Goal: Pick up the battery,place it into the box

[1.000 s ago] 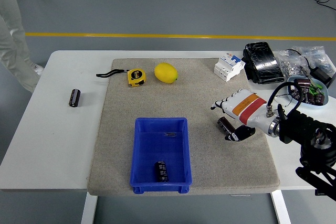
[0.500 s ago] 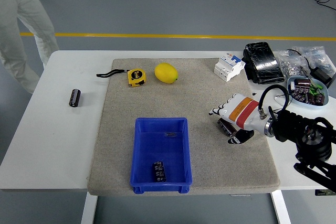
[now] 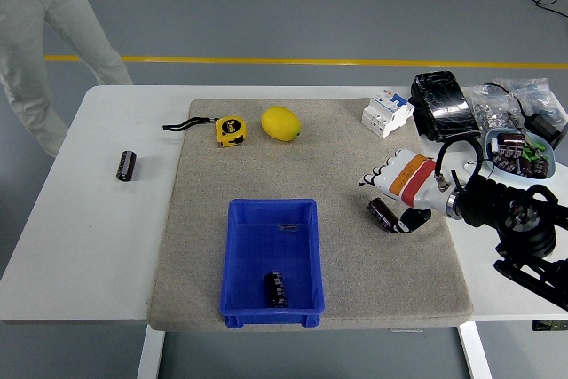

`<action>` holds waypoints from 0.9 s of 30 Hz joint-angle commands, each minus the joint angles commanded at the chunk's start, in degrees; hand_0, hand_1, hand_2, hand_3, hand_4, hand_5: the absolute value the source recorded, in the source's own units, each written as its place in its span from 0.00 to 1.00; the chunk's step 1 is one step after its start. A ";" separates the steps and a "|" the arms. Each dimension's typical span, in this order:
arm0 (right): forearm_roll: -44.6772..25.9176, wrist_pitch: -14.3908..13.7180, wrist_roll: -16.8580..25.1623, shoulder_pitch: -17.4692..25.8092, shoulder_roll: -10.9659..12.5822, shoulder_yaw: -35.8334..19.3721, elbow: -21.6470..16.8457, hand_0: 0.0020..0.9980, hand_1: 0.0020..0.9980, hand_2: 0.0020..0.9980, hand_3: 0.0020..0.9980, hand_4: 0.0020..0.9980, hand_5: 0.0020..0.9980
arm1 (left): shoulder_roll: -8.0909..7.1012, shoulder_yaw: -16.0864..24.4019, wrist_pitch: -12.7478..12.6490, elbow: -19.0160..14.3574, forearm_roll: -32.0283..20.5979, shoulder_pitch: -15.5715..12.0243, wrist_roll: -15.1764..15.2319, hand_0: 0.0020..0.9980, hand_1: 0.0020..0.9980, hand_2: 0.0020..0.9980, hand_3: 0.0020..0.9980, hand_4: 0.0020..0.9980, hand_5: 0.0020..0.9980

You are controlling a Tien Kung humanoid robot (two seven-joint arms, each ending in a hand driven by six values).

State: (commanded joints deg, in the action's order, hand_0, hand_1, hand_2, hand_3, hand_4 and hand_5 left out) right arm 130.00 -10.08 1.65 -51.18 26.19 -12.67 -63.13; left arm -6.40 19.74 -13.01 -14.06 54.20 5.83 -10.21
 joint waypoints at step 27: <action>0.00 -1.41 1.70 -2.42 -0.79 6.16 4.84 0.40 0.49 0.66 0.77 1.00 0.31 | 0.16 0.25 0.08 -0.20 0.90 0.53 -0.15 0.74 0.72 0.75 0.64 0.66 0.65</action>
State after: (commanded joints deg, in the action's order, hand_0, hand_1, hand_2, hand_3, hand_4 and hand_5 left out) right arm 130.00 -11.49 3.35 -53.60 25.40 -6.50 -58.29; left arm -6.24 19.99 -12.93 -14.26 55.10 6.36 -10.37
